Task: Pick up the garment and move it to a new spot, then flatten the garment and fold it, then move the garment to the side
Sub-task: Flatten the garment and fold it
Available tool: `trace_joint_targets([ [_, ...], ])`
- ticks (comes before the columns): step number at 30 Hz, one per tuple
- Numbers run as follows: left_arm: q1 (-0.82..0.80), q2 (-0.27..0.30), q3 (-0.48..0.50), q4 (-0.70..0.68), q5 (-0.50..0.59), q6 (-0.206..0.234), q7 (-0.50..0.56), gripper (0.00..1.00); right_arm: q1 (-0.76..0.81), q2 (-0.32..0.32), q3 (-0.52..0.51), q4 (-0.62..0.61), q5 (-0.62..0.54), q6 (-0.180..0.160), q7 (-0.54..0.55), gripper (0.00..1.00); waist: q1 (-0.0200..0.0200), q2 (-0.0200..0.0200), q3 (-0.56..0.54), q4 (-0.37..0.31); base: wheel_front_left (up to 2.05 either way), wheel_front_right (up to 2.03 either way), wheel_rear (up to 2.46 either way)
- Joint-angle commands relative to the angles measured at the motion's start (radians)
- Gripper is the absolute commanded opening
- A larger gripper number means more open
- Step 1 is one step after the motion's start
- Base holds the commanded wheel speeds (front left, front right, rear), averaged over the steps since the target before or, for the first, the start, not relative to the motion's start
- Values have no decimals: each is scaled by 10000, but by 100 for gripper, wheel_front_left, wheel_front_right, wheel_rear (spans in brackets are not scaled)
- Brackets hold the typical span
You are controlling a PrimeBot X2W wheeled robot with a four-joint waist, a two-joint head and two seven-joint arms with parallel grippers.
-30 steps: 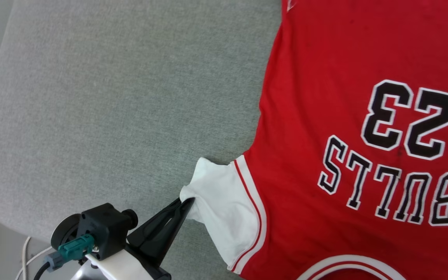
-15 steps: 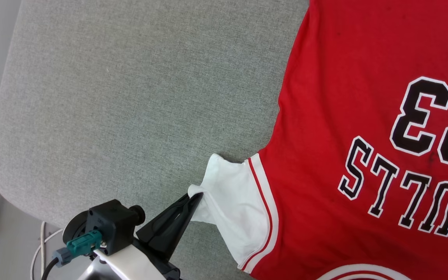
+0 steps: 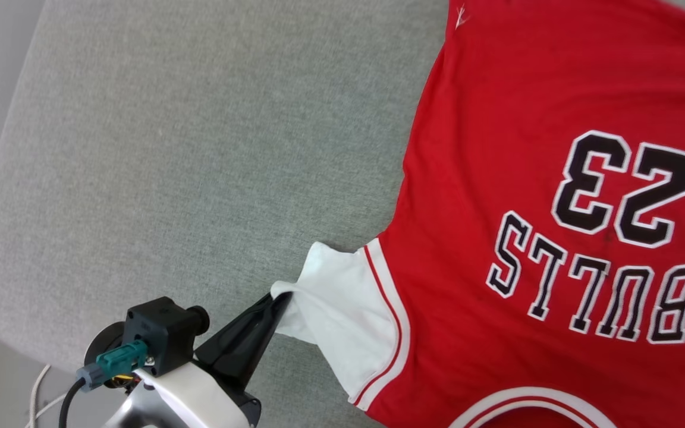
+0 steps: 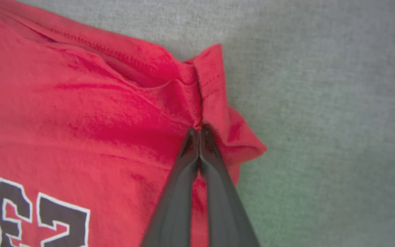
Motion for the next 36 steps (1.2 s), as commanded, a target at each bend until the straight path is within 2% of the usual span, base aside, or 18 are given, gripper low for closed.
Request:
trace_joint_targets([
  [1,109,57,45,87,-22,67,-14,0,605,78,43,153,40,-5,69,0,-1,0,-519,-388,0,0,0],
  [9,646,146,144,979,-321,164,-162,0,2825,-14,538,-400,1107,-3,-230,0,-1,0,-2047,-1347,0,0,0],
  [20,1163,25,294,1771,-646,273,-553,0,6121,183,764,-2387,2669,-3,-767,0,-1,0,-3762,-2404,0,0,0],
  [29,1475,-366,123,2152,-775,360,-857,0,8694,724,310,-4015,3285,-3,-1065,0,-1,0,-4612,-2795,0,0,0],
  [36,1526,-506,-11,2277,-781,318,-931,0,9889,1196,12,-4314,3264,-3,-1329,0,-1,0,-4776,-2823,0,0,0],
])
